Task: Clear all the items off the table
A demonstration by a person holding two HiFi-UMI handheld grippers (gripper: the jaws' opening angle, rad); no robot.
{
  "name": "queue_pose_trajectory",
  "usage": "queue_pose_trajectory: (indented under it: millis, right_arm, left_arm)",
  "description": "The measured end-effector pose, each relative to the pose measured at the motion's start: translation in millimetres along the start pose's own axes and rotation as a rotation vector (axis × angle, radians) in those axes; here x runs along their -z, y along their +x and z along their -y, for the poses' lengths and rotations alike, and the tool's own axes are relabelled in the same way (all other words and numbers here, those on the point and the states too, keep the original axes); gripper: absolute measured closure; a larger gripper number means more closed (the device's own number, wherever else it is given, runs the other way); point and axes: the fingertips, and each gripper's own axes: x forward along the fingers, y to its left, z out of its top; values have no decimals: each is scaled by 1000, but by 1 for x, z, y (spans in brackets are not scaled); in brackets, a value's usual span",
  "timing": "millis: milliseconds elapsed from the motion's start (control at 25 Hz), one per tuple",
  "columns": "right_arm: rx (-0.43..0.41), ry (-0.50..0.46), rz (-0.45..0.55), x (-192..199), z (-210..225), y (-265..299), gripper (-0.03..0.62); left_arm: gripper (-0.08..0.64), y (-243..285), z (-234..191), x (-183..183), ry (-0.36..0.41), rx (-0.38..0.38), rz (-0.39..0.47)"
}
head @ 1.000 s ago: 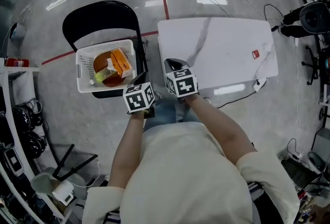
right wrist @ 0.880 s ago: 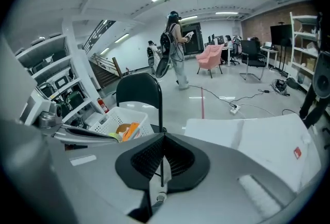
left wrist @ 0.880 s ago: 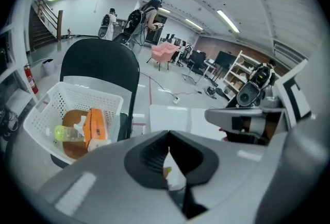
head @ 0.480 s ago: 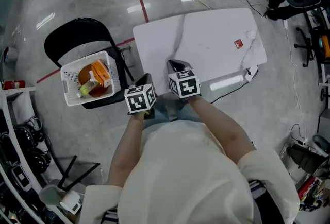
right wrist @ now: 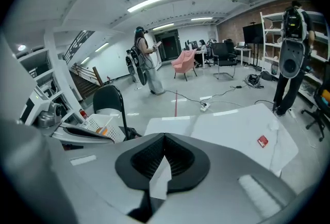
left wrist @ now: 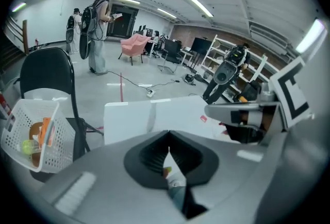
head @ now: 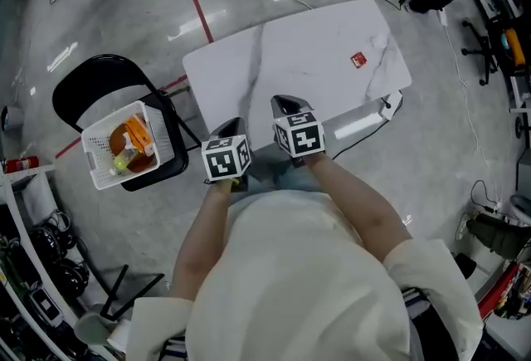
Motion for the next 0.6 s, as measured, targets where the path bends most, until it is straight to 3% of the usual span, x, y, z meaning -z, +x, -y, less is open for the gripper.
queue_pose_trajectory:
  millis: [600]
  right_arm:
    - [112,99,42,38,140,-77,595]
  left_arm:
    - [552,57,140,5,104,79,-23]
